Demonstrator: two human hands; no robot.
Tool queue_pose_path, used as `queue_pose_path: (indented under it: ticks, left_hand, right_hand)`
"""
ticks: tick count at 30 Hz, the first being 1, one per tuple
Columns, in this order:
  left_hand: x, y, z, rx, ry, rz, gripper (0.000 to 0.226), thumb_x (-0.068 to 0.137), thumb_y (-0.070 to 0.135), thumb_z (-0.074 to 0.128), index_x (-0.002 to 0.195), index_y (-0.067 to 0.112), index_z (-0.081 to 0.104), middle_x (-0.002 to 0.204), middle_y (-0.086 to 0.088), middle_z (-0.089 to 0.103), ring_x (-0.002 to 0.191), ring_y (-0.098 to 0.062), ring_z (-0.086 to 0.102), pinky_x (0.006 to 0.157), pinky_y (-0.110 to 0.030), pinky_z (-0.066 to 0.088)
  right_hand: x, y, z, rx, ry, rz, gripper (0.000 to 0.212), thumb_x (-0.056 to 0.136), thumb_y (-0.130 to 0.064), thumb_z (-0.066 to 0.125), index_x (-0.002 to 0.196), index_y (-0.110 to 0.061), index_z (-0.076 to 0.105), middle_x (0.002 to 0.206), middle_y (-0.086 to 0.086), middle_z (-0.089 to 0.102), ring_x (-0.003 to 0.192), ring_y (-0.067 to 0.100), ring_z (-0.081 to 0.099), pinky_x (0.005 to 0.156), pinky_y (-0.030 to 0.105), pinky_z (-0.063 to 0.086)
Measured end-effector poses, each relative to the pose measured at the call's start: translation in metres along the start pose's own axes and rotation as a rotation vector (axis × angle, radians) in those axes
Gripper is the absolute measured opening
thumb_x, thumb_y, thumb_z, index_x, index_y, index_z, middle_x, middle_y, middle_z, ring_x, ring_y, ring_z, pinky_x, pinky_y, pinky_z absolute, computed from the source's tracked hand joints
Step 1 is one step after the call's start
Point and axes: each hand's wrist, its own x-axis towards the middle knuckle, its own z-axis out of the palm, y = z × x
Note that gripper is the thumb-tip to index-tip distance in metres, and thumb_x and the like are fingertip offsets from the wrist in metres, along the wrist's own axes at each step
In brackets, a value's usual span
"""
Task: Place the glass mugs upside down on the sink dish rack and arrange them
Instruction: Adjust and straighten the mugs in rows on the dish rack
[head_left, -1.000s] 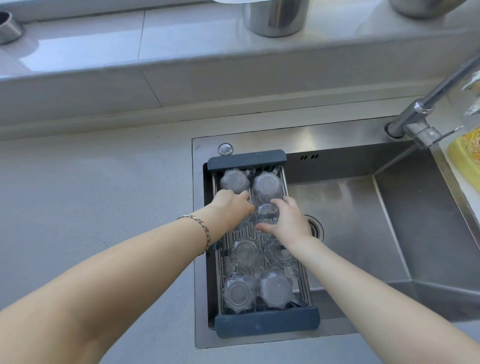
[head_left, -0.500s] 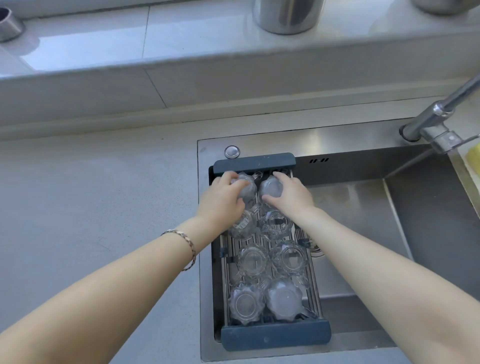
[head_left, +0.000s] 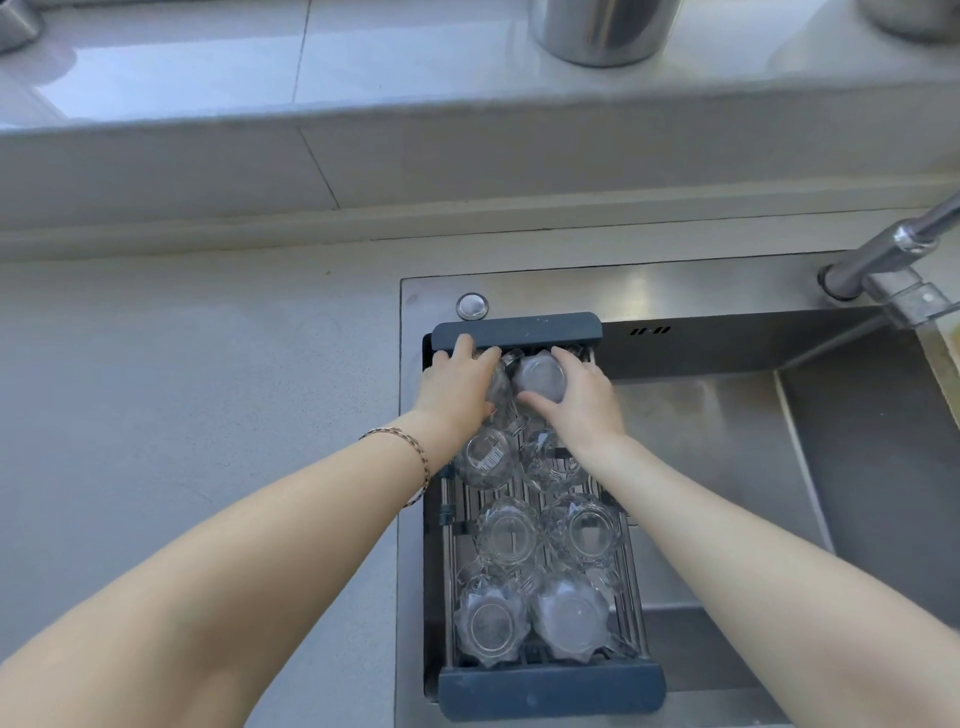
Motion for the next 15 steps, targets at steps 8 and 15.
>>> queue_pose_path:
  ticks: [8, 15]
  left_hand:
    - [-0.057, 0.009, 0.019, 0.042, -0.158, 0.022, 0.063, 0.083, 0.04, 0.064, 0.134, 0.017, 0.036, 0.133, -0.01, 0.04, 0.115, -0.031, 0.046, 0.086, -0.04, 0.049]
    - [-0.06, 0.009, 0.019, -0.019, -0.122, 0.005, 0.063, 0.085, 0.019, 0.064, 0.14, 0.017, 0.033, 0.134, -0.012, 0.039, 0.111, -0.033, 0.046, 0.087, -0.038, 0.048]
  right_hand:
    - [-0.004, 0.004, -0.012, 0.112, -0.099, 0.008, 0.081, 0.078, -0.042, 0.068, 0.143, -0.018, 0.025, 0.147, 0.007, 0.039, 0.133, 0.026, 0.039, 0.106, 0.037, 0.035]
    - [-0.061, 0.027, -0.007, -0.26, -0.162, -0.002, 0.077, 0.076, -0.042, 0.068, 0.139, -0.021, 0.029, 0.145, 0.01, 0.029, 0.134, 0.029, 0.029, 0.105, 0.042, 0.037]
